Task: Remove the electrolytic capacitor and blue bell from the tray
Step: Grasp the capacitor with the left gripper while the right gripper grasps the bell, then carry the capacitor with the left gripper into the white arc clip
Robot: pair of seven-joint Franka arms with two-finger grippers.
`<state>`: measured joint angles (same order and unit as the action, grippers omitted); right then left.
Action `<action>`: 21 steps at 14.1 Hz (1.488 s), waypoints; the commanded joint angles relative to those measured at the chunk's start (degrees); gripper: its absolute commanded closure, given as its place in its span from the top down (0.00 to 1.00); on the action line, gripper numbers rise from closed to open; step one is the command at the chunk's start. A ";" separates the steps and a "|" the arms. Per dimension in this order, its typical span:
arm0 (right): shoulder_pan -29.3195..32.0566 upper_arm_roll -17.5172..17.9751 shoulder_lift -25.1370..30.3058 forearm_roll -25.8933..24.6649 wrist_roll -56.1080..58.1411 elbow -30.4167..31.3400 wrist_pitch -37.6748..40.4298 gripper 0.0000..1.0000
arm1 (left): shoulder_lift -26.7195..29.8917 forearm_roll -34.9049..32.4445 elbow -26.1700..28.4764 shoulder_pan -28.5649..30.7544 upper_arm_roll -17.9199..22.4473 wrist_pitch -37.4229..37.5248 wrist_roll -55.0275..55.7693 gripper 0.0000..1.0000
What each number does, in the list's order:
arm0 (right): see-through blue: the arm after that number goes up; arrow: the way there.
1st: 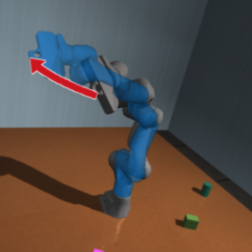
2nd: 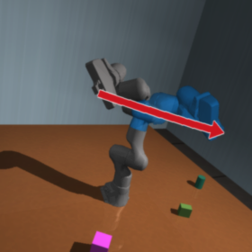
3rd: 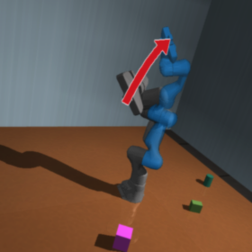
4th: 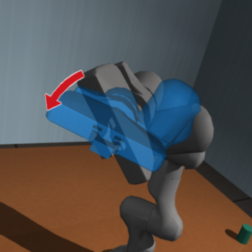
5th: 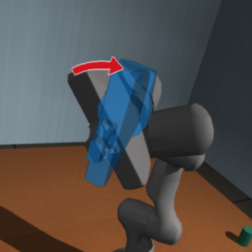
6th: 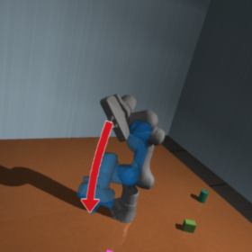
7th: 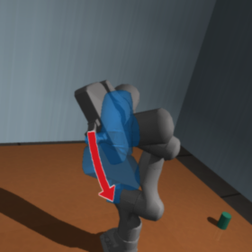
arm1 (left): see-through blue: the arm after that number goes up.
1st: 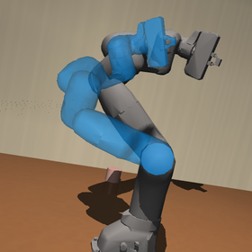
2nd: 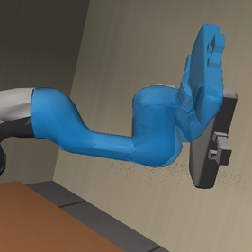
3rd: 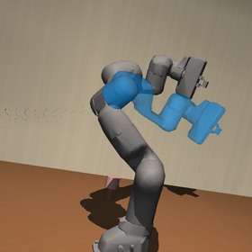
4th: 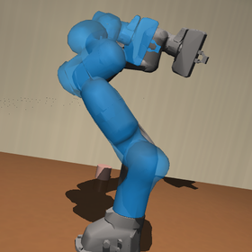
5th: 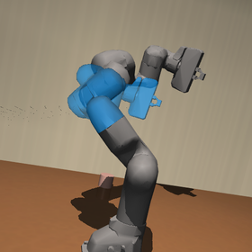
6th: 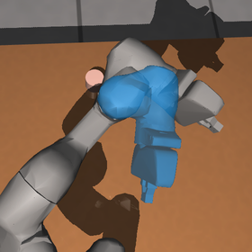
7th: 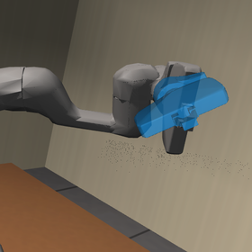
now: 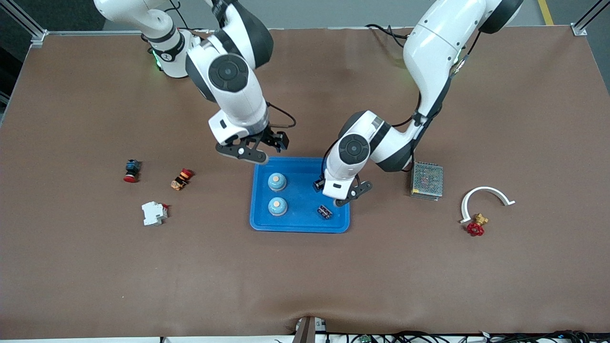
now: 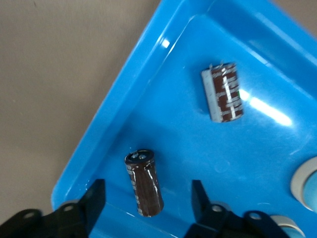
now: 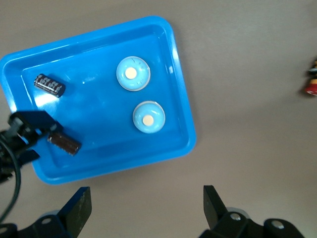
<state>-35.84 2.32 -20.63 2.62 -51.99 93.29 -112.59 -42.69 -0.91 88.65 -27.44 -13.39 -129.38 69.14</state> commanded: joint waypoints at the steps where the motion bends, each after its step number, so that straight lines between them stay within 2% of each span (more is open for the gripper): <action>1: -0.63 -0.56 -2.91 0.28 4.68 -1.01 -3.05 1.00 | -1.52 -0.32 -0.76 -0.86 0.38 -0.26 2.05 0.67; 4: -2.39 -0.65 -6.60 0.11 5.76 -0.65 -9.03 1.00 | -3.01 -0.32 -0.84 -1.57 0.38 -0.26 2.66 0.54; 7: -3.71 -0.65 -10.29 -0.60 6.45 0.05 -13.86 1.00 | -3.80 -0.32 -0.84 -1.57 0.38 -0.35 2.66 0.53; 8: -3.62 -0.73 -10.65 -0.95 7.94 0.75 -14.84 1.00 | -3.98 -0.41 -0.84 -1.57 0.46 -0.70 2.40 0.34; 9: -2.93 -0.73 -10.74 -0.95 10.91 1.63 -15.72 1.00 | -3.90 -0.76 -0.84 -1.57 0.47 -0.70 1.96 0.04; 10: -2.40 -0.91 -10.66 -0.95 14.42 2.50 -16.07 1.00 | -3.37 -1.37 -0.84 -1.48 0.47 -0.61 1.79 0.00; 13: 0.07 -1.00 -11.18 -0.95 20.95 3.04 -17.21 1.00 | -0.13 -1.73 -0.93 -0.08 0.64 1.13 1.17 0.00; 17: 0.07 -1.00 -12.93 -0.95 21.93 5.94 -24.24 1.00 | 7.34 -1.73 -0.76 3.87 0.73 8.76 -3.29 0.00; 19: -0.02 -1.00 -13.47 -1.04 22.71 5.94 -24.60 1.00 | 10.50 -1.81 -0.49 7.64 0.73 13.43 -7.07 0.00; 21: -0.46 -1.00 -14.17 -1.04 22.81 5.94 -24.87 1.00 | 13.32 -1.81 1.95 11.77 0.64 14.06 -11.64 0.00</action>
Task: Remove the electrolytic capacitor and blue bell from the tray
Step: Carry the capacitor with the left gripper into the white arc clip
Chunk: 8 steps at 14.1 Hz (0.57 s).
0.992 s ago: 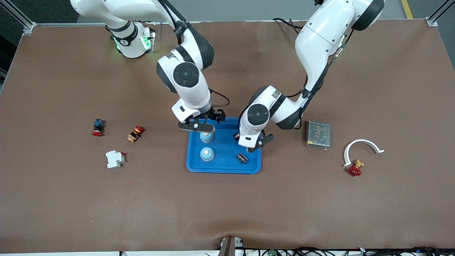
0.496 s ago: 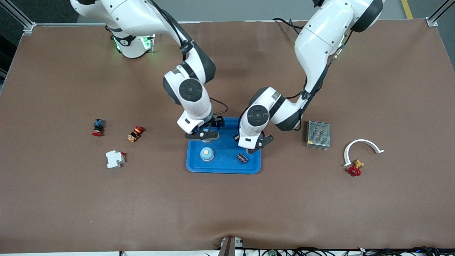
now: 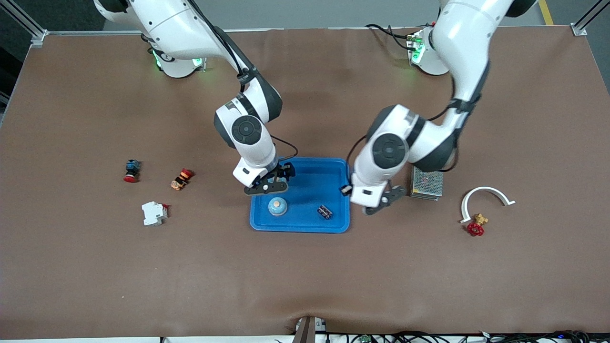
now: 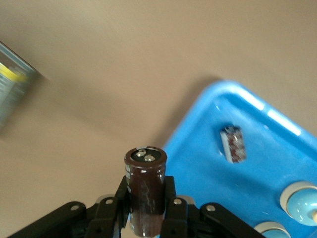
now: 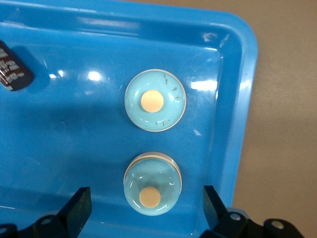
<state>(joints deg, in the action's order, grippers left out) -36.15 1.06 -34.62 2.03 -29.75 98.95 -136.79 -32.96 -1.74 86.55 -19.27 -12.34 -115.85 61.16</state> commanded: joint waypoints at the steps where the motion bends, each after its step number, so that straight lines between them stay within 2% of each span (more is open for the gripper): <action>1: -0.24 0.26 -0.45 -0.45 0.66 0.28 -0.67 1.00 | 4.74 -0.90 5.28 5.54 -0.40 0.62 -5.42 0.00; 8: -0.33 0.26 -2.82 -0.71 0.75 0.28 -3.13 1.00 | 7.38 -0.99 9.24 22.76 -0.40 2.65 -24.47 0.00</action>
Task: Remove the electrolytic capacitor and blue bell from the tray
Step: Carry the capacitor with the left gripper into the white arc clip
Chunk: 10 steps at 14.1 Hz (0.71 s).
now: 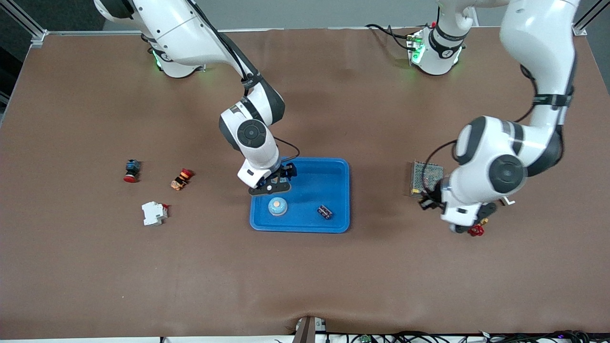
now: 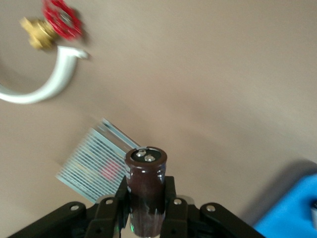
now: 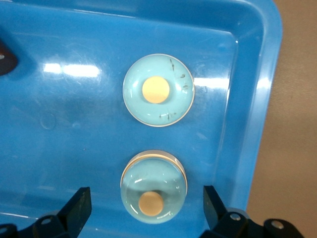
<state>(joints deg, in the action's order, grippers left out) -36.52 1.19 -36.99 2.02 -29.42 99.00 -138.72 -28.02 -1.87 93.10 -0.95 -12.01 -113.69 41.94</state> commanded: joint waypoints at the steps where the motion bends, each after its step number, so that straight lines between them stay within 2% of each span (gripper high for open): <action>1: 0.04 0.13 -0.89 -0.70 0.50 0.14 -1.98 1.00 | 2.27 -0.85 2.97 7.25 -0.73 0.49 -8.95 0.00; 3: 0.04 0.13 -1.50 -0.79 0.42 0.14 -2.69 1.00 | 1.66 -0.94 2.97 11.82 -0.56 0.32 -16.24 0.00; 5: 0.04 0.13 -1.77 -1.05 0.50 0.14 -2.78 1.00 | 0.69 -4.26 2.88 16.40 -0.73 -0.30 -22.23 0.00; 7: 0.13 0.13 -2.21 -2.89 0.42 0.14 -2.96 1.00 | -0.54 -7.00 2.97 18.95 -0.73 -1.96 -24.27 0.00; 10: 0.22 0.13 -2.56 -3.16 0.42 0.14 -3.39 1.00 | -3.34 -7.01 2.88 21.95 -0.82 -5.12 -28.57 0.00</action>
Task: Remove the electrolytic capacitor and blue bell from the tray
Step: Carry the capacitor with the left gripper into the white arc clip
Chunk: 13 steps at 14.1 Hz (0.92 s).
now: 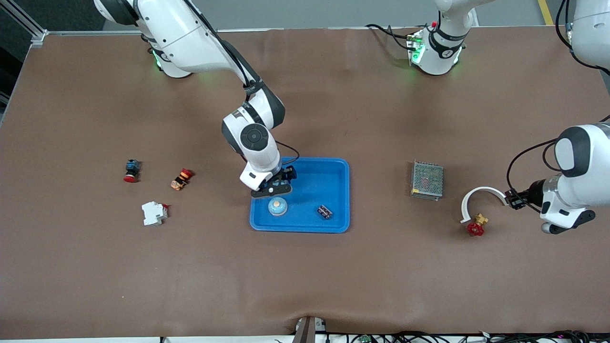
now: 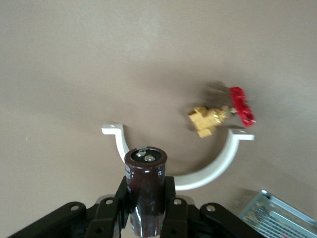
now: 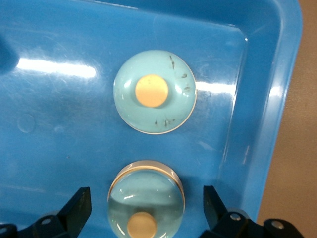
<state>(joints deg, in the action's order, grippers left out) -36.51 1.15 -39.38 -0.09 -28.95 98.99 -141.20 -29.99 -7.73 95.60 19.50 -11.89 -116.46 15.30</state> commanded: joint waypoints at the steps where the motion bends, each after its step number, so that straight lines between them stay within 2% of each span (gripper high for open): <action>1: 0.13 0.16 -0.43 -1.06 -0.05 0.15 -1.01 1.00 | -2.34 -1.15 0.20 1.77 -0.86 -2.98 -1.94 0.00; 10: -0.05 0.16 -1.23 -1.06 -0.05 0.23 -2.59 1.00 | -8.50 -1.41 0.02 2.12 -0.68 -9.48 -2.12 0.00; 11: -0.05 0.16 -1.23 -1.06 0.04 0.23 -2.59 0.95 | -8.68 -1.41 -0.07 2.04 -0.68 -9.49 -2.12 0.12; 12: -0.05 0.16 -1.23 -1.06 -0.05 0.23 -2.59 0.87 | -8.77 -1.41 -0.07 2.04 -0.68 -9.49 -2.12 0.38; 13: -0.05 0.16 -1.23 -1.06 -0.05 0.23 -2.59 0.81 | -8.77 -1.41 -0.07 2.04 -0.68 -9.49 -2.03 0.71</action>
<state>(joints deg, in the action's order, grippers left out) -36.53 1.19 -40.70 -0.20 -28.83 99.01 -143.23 -38.82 -7.82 95.83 20.96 -11.92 -125.78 13.61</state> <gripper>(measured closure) 0.044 0.643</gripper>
